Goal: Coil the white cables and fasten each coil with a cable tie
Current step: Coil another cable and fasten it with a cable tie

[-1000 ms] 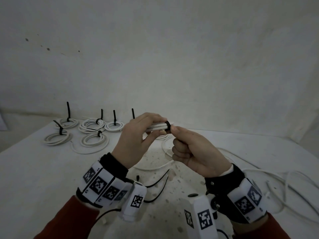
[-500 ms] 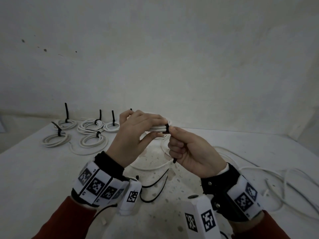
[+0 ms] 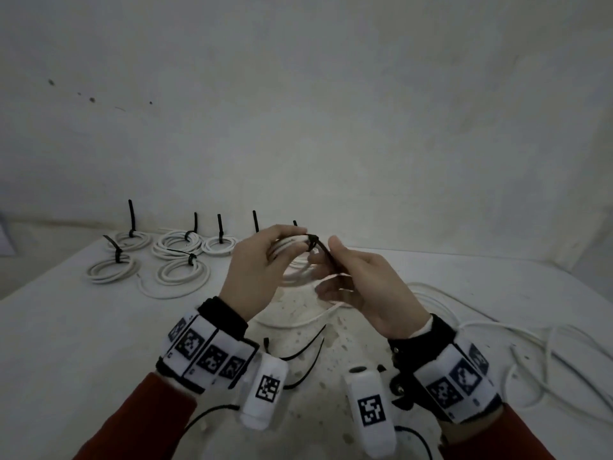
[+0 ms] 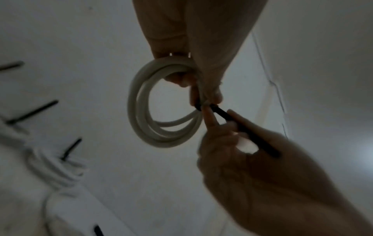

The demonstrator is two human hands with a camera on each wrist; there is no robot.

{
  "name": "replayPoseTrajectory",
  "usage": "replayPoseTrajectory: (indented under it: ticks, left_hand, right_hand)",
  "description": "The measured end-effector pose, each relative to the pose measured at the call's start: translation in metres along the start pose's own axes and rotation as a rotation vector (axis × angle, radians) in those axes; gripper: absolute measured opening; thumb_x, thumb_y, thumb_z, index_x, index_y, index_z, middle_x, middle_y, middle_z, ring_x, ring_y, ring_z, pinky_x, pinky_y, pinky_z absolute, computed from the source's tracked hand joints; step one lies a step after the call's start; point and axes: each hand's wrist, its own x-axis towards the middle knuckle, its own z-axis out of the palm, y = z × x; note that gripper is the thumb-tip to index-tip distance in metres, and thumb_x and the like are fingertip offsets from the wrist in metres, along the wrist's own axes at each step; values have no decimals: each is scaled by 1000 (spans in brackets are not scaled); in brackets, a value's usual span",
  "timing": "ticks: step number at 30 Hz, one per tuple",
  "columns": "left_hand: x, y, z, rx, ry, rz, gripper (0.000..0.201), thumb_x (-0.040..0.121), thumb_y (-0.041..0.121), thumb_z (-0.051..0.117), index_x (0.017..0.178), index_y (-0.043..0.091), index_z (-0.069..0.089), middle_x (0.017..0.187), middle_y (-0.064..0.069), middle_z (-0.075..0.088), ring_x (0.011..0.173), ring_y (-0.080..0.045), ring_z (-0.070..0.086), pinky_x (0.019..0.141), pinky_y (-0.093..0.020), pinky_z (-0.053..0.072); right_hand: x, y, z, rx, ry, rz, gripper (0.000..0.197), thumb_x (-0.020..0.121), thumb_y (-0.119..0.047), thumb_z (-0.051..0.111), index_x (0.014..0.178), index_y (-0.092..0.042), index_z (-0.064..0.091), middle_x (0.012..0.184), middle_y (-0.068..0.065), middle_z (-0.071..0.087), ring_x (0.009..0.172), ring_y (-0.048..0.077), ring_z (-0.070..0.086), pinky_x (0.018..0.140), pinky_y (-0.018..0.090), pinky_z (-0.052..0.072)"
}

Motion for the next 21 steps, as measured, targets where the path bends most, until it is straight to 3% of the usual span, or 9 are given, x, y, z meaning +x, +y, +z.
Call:
replayPoseTrajectory:
  ticks: [3, 5, 7, 10, 12, 14, 17, 21]
  left_hand:
    - [2, -4, 3, -230, 37, -307, 9, 88, 18, 63, 92, 18, 70, 58, 13, 60, 53, 0, 48, 56, -10, 39]
    - [2, -10, 3, -338, 20, -434, 17, 85, 27, 64, 94, 14, 70, 64, -4, 55, 50, -5, 41, 53, -17, 37]
    - [2, -16, 3, -463, -1, -507, 31, 77, 35, 64, 95, 10, 70, 78, -16, 54, 50, -8, 40, 54, -24, 34]
    - [2, -23, 0, -482, -43, -577, 33, 81, 33, 63, 99, 6, 69, 78, -14, 51, 51, -8, 40, 53, -23, 35]
    - [2, -29, -5, -452, -57, -632, 29, 89, 27, 60, 103, 3, 68, 72, -7, 57, 54, -8, 45, 53, -19, 39]
    - [0, -37, -14, -415, -62, -711, 27, 92, 27, 57, 104, 5, 67, 80, 1, 67, 61, -8, 53, 57, -18, 44]
    - [-6, -57, -35, -368, -67, -857, 22, 95, 28, 54, 103, 10, 63, 96, -2, 69, 74, -14, 60, 68, -25, 50]
    - [-9, -88, -60, -357, 62, -992, 13, 94, 15, 56, 101, 5, 61, 89, -8, 64, 71, -19, 61, 62, -26, 53]
  right_hand:
    - [4, 1, -5, -121, 151, -110, 29, 93, -34, 59, 83, -10, 72, 71, 1, 61, 64, 14, 55, 60, 27, 50]
    - [8, 6, -7, -203, 199, -148, 18, 90, -31, 64, 89, -14, 68, 79, 0, 61, 69, 12, 57, 64, 30, 53]
    - [11, 10, -6, -254, 139, -125, 17, 87, -27, 68, 102, -18, 65, 88, 3, 64, 76, 13, 61, 72, 34, 56]
    - [11, 15, 1, -223, -28, -66, 16, 89, -16, 66, 105, -17, 65, 87, 10, 67, 72, 15, 64, 64, 28, 57]
    - [15, 18, 5, -194, -64, -32, 16, 91, -11, 64, 107, -12, 66, 82, 11, 70, 67, 14, 66, 59, 24, 55]
    - [26, 24, 12, -186, -65, 7, 18, 91, -10, 64, 109, -8, 65, 80, 10, 70, 65, 14, 67, 58, 25, 56]
    - [51, 35, 29, -175, -35, 80, 17, 92, -5, 60, 109, -2, 63, 78, 10, 68, 65, 15, 65, 59, 29, 60]
    - [95, 56, 56, -80, 2, 203, 24, 91, -1, 61, 112, 1, 50, 75, 13, 66, 52, 14, 64, 48, 32, 58]
